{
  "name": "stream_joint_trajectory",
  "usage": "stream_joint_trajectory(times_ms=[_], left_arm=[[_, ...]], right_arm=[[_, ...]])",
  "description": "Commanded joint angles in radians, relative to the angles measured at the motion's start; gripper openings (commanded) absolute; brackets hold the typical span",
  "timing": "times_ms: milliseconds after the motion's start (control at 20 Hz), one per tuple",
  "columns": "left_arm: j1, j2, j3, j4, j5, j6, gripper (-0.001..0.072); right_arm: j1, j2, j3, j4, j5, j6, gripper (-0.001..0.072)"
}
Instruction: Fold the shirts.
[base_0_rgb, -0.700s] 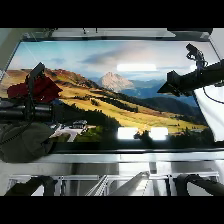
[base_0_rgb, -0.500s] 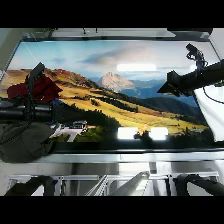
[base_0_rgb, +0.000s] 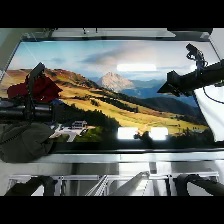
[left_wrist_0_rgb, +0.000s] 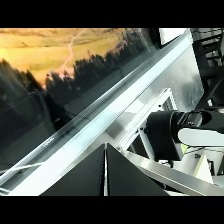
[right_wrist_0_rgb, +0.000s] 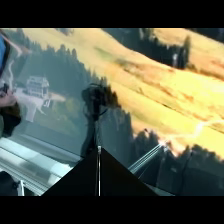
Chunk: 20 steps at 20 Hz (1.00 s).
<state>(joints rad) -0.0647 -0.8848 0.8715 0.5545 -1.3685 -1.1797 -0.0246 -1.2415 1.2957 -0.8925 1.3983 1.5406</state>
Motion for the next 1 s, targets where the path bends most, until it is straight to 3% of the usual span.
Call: stream_joint_trajectory(times_ms=[0,350,650,700,750,900,950], left_arm=[[0.001,0.001,0.0,0.0,0.0,0.002,0.0002],[0.001,0.001,0.0,0.0,0.016,0.002,0.0002],[0.001,0.001,0.0,0.037,0.297,0.028,0.0003],[0.001,0.0,0.0,0.062,0.36,0.031,0.0042],[0.008,0.0,0.004,0.102,0.415,0.03,0.0261],[0.082,-0.031,0.066,0.215,0.449,0.031,0.0292],[0.125,-0.057,0.101,0.254,0.437,0.03,0.0292]], right_arm=[[0.001,0.0,0.0,0.0,0.0,0.0,0.0014],[0.001,0.0,0.0,0.0,-0.002,0.0,0.0014],[0.002,-0.02,0.0,0.001,-0.126,0.0,0.0014],[0.001,-0.03,0.0,0.0,-0.148,0.0,0.0014],[0.001,-0.043,0.0,0.0,-0.151,0.0,0.002],[0.002,-0.085,0.0,0.016,-0.139,0.0,0.0027],[0.002,-0.096,0.0,0.019,-0.138,0.0,0.0151]])
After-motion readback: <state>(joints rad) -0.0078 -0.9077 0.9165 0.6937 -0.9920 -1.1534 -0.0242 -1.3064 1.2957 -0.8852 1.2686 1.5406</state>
